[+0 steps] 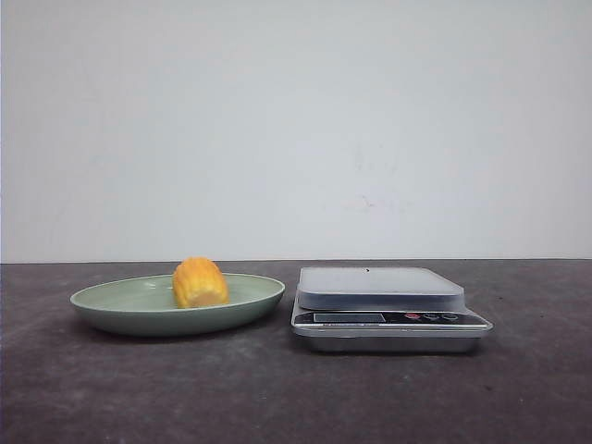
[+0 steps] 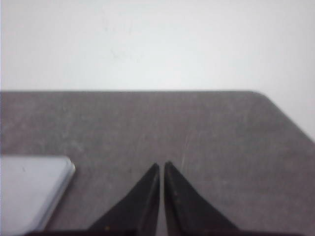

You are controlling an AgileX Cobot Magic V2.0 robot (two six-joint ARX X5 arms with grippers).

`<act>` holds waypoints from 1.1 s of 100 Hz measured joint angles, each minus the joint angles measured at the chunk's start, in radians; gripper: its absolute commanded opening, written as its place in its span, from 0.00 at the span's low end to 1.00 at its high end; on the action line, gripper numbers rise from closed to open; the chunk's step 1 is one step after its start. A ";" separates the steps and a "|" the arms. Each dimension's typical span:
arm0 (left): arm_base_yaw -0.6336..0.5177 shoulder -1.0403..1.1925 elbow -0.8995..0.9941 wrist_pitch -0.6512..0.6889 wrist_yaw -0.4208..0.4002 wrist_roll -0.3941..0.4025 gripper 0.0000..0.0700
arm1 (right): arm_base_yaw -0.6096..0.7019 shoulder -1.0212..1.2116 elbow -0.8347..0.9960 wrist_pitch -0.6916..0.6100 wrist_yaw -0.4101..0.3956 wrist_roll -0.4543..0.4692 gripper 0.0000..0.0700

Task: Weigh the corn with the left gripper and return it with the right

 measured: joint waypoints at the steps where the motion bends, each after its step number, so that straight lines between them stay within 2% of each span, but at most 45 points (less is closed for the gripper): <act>1: 0.000 0.000 0.000 0.000 0.000 0.000 0.02 | 0.000 0.000 -0.008 0.003 0.000 0.000 0.01; 39: 0.000 0.000 0.000 0.000 0.000 0.000 0.02 | -0.001 -0.103 -0.187 0.014 0.000 -0.004 0.01; 110: 0.000 0.000 0.000 0.000 0.000 0.000 0.02 | -0.006 -0.114 -0.188 0.020 0.000 -0.004 0.01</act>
